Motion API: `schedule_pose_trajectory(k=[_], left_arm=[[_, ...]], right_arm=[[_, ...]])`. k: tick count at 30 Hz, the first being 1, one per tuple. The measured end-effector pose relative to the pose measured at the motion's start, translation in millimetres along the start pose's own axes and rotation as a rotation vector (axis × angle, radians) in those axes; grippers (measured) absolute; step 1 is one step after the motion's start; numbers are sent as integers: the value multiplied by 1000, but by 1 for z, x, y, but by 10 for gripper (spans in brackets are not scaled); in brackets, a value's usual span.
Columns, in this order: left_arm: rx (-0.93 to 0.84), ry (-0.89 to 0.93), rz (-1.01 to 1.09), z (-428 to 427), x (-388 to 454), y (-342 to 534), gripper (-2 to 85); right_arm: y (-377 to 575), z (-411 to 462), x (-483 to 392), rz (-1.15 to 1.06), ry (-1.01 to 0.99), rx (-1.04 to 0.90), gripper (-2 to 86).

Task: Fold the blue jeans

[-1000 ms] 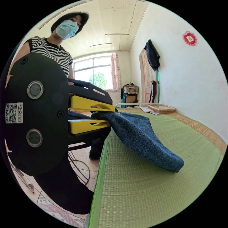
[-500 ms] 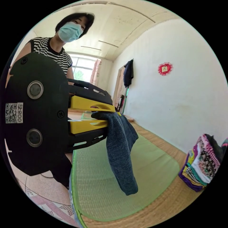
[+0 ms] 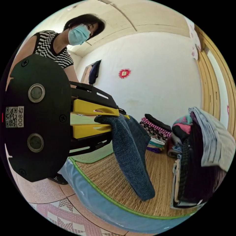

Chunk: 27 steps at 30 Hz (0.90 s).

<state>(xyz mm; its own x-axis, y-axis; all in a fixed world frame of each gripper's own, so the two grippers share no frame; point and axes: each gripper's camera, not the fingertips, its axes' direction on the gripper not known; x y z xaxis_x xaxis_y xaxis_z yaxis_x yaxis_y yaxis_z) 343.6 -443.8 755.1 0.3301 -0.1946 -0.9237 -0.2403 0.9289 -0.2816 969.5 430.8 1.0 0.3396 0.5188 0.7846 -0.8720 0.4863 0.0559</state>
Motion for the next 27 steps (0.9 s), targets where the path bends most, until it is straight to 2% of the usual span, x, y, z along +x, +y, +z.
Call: schedule_pose_trajectory(k=[2, 9, 19, 24, 27], left_arm=[[-49, -38, -40, 41, -21, -28, 69], [-56, -133, -88, 96, -48, -87, 72], [-72, -214, -119, 185, -28, -159, 92], [-56, -312, -101, 210, -5, -177, 97], [-25, -435, -33, 219, 24, -183, 89]], right_arm=[[11, -5, 31, 36, 5, -25, 32], [36, 27, 93, 133, 47, -158, 46], [49, 1, 124, 266, 15, -76, 61], [61, -18, 121, 302, 33, -43, 40], [63, -31, 104, 282, 98, -19, 15]])
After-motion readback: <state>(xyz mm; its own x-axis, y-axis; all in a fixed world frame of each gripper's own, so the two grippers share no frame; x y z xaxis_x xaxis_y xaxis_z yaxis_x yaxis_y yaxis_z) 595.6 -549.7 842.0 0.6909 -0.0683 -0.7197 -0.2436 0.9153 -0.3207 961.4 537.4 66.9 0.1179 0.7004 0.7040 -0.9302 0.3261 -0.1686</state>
